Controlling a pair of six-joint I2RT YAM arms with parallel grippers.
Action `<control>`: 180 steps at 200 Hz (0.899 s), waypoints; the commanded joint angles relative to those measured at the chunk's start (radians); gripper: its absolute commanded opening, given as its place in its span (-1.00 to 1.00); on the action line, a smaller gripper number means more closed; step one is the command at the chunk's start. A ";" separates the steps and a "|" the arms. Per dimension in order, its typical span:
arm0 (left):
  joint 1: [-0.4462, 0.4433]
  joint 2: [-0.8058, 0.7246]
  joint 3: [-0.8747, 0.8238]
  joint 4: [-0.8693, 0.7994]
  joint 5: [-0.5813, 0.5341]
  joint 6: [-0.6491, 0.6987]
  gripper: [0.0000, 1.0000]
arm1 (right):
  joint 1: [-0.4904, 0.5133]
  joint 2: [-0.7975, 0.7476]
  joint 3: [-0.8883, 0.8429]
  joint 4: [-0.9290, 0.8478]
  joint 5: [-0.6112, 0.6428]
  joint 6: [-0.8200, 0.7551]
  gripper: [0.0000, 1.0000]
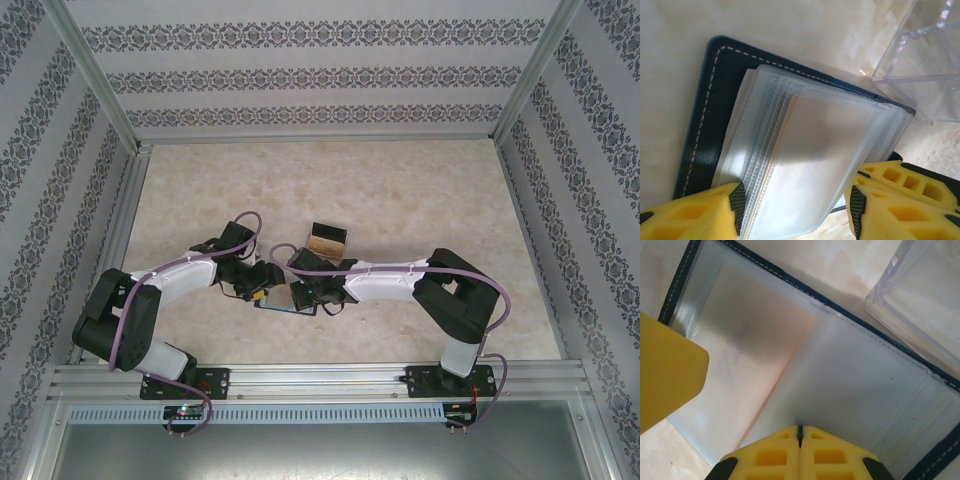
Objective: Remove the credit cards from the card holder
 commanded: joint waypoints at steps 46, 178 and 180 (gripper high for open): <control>0.004 -0.014 -0.026 0.109 0.101 -0.021 0.40 | -0.001 0.029 -0.019 -0.015 -0.010 0.019 -0.86; 0.004 -0.042 0.001 0.028 0.044 0.004 0.39 | -0.015 -0.252 -0.144 -0.107 0.066 0.095 -0.46; 0.004 -0.043 0.001 0.028 0.044 0.004 0.39 | -0.014 -0.255 -0.141 -0.110 0.069 0.096 -0.45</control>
